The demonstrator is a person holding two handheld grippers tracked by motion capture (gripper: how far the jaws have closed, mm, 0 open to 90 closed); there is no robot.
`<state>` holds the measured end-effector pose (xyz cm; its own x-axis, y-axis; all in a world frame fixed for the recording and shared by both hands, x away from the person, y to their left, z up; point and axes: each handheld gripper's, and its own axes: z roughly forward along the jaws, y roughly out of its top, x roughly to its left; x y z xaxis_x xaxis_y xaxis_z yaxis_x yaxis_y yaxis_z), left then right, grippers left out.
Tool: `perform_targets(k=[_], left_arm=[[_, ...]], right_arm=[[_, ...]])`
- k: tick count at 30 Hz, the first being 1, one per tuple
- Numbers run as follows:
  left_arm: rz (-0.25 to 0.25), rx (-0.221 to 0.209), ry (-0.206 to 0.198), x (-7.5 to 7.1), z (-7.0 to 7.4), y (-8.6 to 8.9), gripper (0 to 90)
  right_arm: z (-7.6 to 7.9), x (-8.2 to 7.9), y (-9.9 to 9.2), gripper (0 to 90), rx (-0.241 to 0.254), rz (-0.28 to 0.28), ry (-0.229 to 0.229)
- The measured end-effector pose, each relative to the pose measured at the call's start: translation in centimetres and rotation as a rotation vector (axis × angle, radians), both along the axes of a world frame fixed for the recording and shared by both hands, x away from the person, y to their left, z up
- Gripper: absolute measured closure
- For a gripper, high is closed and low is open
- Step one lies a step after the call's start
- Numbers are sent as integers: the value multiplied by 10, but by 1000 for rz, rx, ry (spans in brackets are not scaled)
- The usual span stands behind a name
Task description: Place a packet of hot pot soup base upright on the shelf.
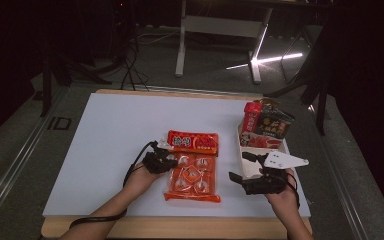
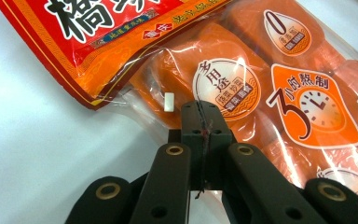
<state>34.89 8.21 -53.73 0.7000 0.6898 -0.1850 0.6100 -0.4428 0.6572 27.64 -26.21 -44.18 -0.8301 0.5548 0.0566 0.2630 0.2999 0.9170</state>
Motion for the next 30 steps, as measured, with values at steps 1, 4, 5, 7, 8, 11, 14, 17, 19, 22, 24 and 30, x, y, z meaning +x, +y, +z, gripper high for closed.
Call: perform_targets(k=[1, 4, 5, 7, 8, 11, 14, 17, 19, 22, 24, 30], left_arm=[[-3, 1, 0, 0, 1, 1, 900], [-3, -9, -12, 1, 3, 3, 881], [2, -11, -17, 1, 4, 4, 835], [8, -29, -8, 3, 7, 8, 729], [15, -45, -3, 3, 8, 10, 703], [21, -64, -3, 5, 11, 13, 626], [18, -120, 4, 7, 16, 20, 605], [22, -134, 7, 7, 18, 22, 552], [24, -147, 0, 7, 20, 26, 513], [27, -172, -7, 8, 23, 30, 471], [26, -184, -11, 10, 25, 34, 464], [56, -212, -4, 19, 27, 45, 464]], right_arm=[[0, 0, 0, 149, -1, -1, -2], [0, -1, 0, 149, -3, -2, -4], [0, -1, 0, 149, -3, -4, -4], [0, -1, -1, 149, -3, -6, -5], [0, -1, -1, 153, -3, -7, -6], [0, -1, -3, 193, 0, -21, -8], [0, -1, -5, 194, -4, -46, -19], [0, -1, -4, 194, -20, -35, -29], [-1, -1, -3, 195, -17, -21, -28], [-2, 0, -2, 195, -14, -7, -27], [-2, 0, -1, 194, -5, 0, -25], [-2, -1, -2, 188, -4, 1, -52]])
